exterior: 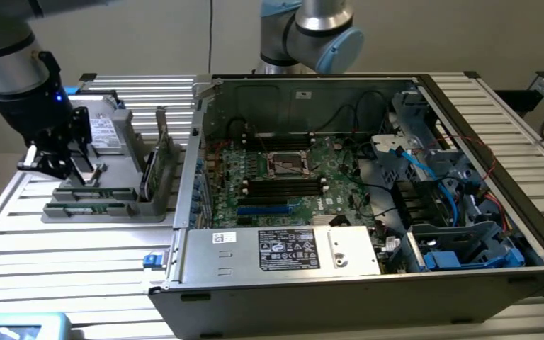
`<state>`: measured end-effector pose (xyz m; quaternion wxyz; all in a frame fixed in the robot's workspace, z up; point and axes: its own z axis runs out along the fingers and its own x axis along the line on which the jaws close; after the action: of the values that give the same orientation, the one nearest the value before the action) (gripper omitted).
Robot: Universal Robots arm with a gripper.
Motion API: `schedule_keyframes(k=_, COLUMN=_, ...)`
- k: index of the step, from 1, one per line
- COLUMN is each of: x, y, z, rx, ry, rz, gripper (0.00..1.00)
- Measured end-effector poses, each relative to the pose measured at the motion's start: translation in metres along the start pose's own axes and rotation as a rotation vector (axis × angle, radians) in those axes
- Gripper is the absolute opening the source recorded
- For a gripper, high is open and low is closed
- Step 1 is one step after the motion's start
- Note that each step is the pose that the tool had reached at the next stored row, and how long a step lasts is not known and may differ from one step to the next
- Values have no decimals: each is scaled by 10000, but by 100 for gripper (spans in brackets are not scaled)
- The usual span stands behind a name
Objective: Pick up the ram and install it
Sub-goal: 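Pick up the ram and move it above insertion slot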
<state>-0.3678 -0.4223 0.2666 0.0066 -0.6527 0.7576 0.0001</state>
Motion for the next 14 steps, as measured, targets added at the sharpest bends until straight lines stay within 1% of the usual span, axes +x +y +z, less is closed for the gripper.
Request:
schedule_keyframes(k=1, x=1, y=5, z=9, rx=28, ry=-5, rz=-34, gripper=36)
schedule_keyframes(k=2, x=2, y=12, z=20, rx=44, ry=-8, rz=-76, gripper=36)
schedule_keyframes(k=7, x=3, y=18, z=78, rx=43, ry=-12, rz=-540, gripper=36)
schedule_keyframes(k=10, x=7, y=21, z=129, rx=74, ry=-16, rz=-542, gripper=36)
schedule_keyframes(k=14, x=29, y=19, z=201, rx=78, ry=-15, rz=-484, gripper=36)
